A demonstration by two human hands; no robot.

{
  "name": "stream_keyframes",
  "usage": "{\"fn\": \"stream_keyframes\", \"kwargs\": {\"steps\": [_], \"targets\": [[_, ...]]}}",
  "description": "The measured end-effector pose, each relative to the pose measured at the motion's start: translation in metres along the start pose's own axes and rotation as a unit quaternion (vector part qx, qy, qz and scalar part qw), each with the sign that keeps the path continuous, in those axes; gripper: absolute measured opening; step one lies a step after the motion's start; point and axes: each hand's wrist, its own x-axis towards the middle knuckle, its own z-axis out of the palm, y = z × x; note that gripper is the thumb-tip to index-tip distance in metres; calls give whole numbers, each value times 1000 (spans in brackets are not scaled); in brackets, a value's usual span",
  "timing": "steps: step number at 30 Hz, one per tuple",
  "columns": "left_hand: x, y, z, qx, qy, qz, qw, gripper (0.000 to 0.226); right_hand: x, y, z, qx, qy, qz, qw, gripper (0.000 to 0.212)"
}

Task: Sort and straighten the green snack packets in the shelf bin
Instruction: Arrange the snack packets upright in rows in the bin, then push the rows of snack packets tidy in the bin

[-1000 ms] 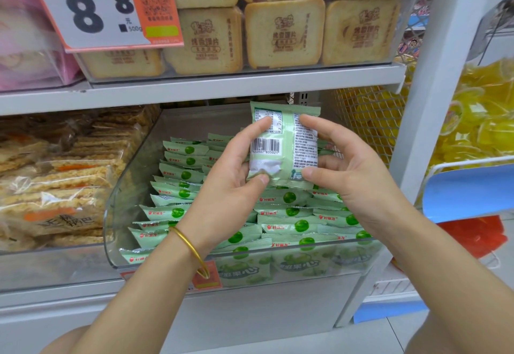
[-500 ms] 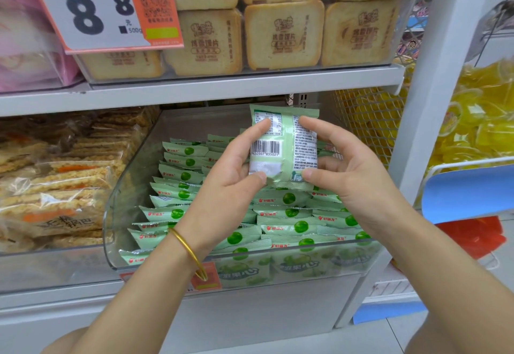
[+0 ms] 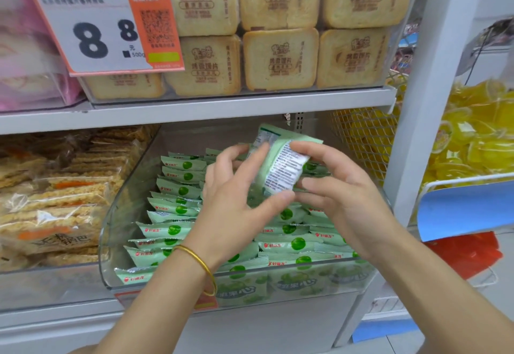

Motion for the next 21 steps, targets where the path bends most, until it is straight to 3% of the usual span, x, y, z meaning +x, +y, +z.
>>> {"fn": "stream_keyframes", "kwargs": {"steps": [4,8,16,18,21], "targets": [[4,0,2,10,9,1,1000,86,0,0,-1,41,-18,18,999,47],[6,0,4,-27,6,11,1000,77,-2,0,-2,37,-34,8,999,43],[16,-5,11,7,49,22,999,77,-4,2,5,-104,-48,-29,993,29],[18,-4,12,-7,69,11,998,70,-3,1,6,-122,-21,-31,992,24],[20,-2,13,-10,95,6,995,60,1,2,2,-201,106,-72,971,34]]}}
